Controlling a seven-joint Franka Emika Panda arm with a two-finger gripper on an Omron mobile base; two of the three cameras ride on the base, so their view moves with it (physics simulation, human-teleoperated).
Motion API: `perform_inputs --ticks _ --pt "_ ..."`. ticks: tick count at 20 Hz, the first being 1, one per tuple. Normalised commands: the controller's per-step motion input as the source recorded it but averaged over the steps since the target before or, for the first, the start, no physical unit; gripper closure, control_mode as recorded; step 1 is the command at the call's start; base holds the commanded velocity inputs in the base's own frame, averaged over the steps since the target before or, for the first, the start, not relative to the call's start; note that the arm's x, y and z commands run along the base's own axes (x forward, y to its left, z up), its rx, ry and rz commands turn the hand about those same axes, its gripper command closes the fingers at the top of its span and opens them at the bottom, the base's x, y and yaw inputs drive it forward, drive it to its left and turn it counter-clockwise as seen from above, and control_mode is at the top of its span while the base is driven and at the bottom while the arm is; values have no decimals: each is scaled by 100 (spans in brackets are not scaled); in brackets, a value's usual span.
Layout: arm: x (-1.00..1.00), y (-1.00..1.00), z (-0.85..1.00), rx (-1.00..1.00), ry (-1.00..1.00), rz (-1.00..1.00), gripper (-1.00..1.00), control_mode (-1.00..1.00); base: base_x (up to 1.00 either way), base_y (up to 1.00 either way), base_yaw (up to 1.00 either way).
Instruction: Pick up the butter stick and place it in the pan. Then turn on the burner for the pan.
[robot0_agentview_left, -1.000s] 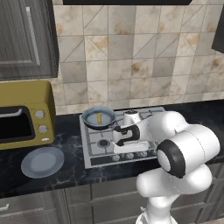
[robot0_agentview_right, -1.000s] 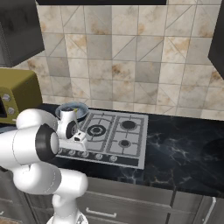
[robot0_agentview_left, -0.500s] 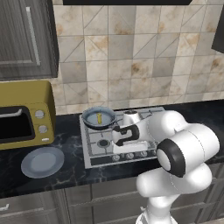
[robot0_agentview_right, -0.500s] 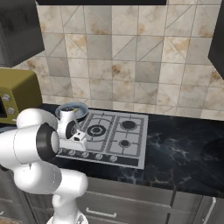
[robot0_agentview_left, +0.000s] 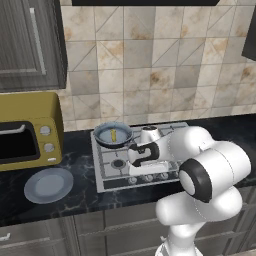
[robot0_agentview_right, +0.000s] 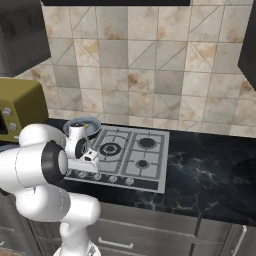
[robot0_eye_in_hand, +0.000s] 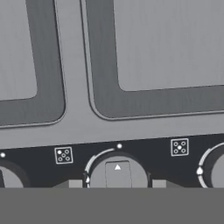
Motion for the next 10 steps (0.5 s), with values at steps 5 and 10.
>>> perform_inputs --ticks 5,10 --pt "0 0 0 0 0 0 100 -100 0 0 0" --pt "0 0 -3 0 0 9 100 -100 0 0 0"
